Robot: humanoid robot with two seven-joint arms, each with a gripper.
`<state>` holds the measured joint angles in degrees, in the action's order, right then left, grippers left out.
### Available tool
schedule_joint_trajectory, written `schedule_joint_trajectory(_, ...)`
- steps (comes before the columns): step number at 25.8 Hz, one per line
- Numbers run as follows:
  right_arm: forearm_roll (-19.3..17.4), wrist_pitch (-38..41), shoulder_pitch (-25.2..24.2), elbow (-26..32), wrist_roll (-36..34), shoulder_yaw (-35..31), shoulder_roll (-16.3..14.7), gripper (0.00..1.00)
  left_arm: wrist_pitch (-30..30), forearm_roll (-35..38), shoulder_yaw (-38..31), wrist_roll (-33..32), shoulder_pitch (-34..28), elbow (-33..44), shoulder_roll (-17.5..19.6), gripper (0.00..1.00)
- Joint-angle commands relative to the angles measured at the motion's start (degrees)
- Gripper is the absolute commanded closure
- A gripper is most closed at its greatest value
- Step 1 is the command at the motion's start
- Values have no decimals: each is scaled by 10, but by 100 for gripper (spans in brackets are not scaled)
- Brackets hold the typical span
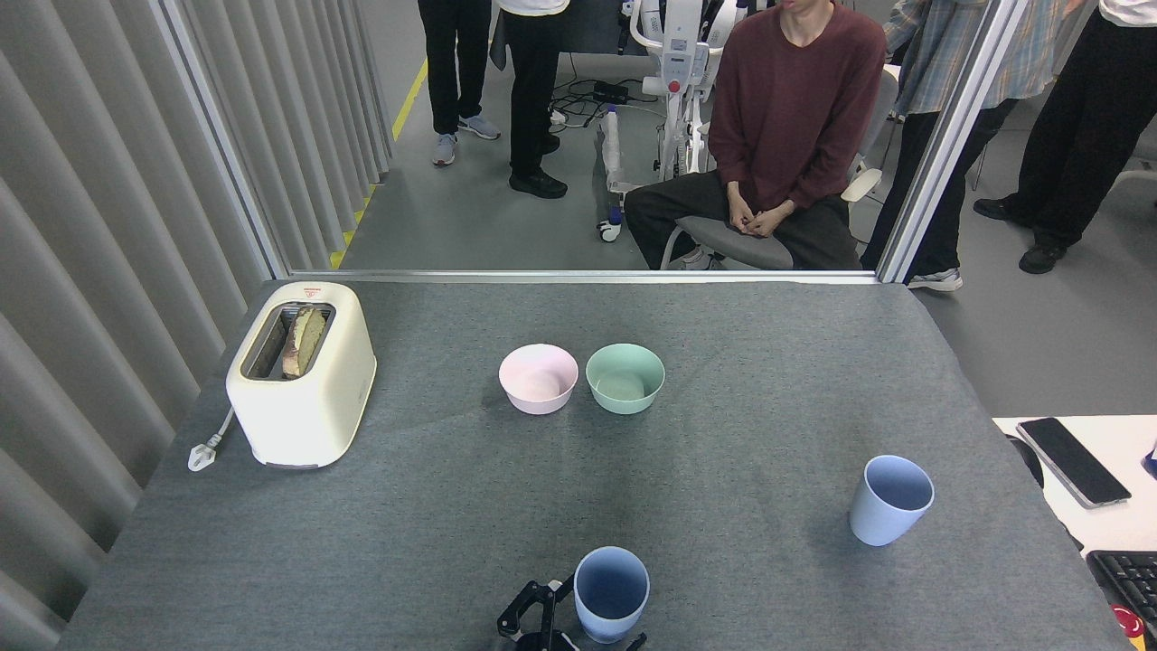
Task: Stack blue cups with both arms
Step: 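Set the cup down, open the left gripper and withdraw it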
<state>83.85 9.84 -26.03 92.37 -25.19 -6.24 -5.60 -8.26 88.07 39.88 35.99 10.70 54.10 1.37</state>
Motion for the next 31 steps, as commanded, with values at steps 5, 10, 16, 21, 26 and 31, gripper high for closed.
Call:
schedule_joint_trajectory(5, 0, 1, 1, 0, 0, 1, 1, 0, -12, -4, -2, 9, -4, 0, 20, 0)
schedule_joint_trajectory(10, 0, 1, 2, 0, 0, 3, 2, 0, -18, -8, -6, 20, -10, 7, 42, 0)
schedule_joint_trajectory(16, 0, 1, 2, 1, 0, 4, 2, 0, -32, -13, -67, 31, -51, 43, 97, 0)
schedule_joint_trajectory(21, 1, 1, 3, 2, 0, 5, 3, 0, -73, -76, -229, 33, -77, 52, 141, 0)
schedule_joint_trajectory(26, 1, -3, 16, 0, 6, 1, 5, 0, -66, -162, -382, 20, -93, 55, 154, 0)
schedule_joint_trajectory(31, 1, -17, 36, -23, 20, -3, 3, 0, 1, -185, -423, -60, -182, 140, 148, 0)
